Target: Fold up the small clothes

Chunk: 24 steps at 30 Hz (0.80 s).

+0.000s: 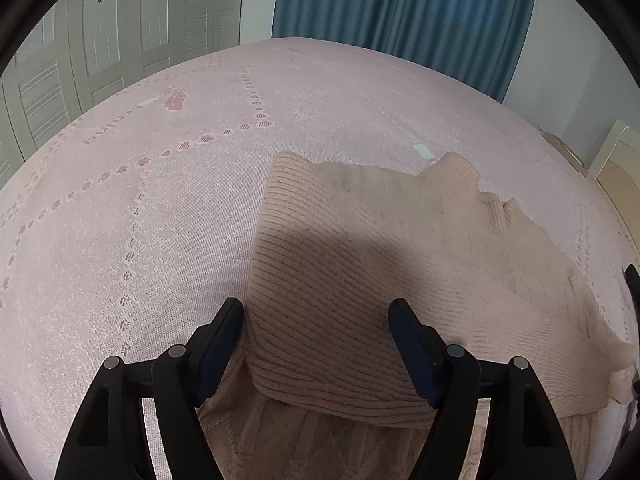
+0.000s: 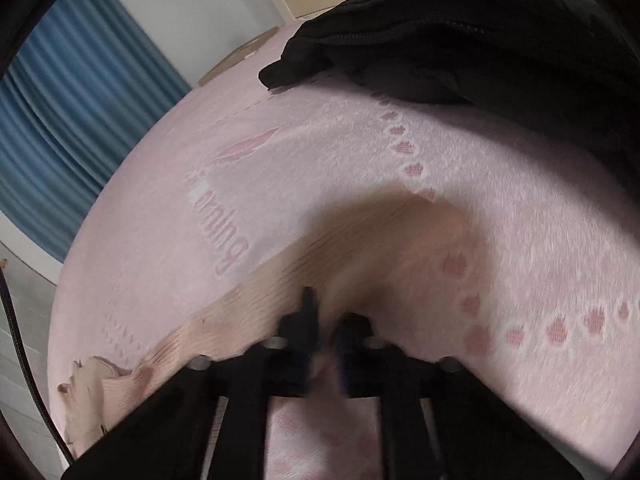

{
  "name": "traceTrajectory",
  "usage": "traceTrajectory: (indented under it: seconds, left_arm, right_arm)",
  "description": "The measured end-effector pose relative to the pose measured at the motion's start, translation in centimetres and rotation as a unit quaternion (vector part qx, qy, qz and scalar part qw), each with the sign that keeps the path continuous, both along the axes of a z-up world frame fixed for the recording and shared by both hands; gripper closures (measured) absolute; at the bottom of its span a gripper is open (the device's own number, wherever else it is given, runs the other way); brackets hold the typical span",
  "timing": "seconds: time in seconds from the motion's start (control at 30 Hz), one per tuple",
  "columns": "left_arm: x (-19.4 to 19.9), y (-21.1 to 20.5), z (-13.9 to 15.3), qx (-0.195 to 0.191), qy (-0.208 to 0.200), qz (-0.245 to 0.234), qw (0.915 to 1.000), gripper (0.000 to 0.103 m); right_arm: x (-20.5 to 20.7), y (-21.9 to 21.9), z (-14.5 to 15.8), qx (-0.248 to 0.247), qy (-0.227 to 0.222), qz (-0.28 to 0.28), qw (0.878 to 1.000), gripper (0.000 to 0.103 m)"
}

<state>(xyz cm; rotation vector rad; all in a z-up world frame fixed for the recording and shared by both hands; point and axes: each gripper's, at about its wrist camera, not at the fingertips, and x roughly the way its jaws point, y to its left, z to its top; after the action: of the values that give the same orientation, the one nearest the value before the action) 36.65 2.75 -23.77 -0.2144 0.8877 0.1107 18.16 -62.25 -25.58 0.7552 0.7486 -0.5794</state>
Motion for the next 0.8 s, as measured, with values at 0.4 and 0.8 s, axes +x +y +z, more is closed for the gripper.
traceTrajectory:
  seconds: [0.4,0.8]
  left_arm:
    - [-1.8,1.9,2.7,-0.052,-0.033,-0.023,0.9979,0.03]
    - [-3.3,11.1,3.1,-0.089,-0.045,0.046,0.9939,0.03]
  right_arm:
    - [0.8,10.1,12.8,-0.196,-0.02,0.069,0.978,0.097]
    - [9.0,40.6,20.6,-0.242,-0.088,0.321,0.911,0.097]
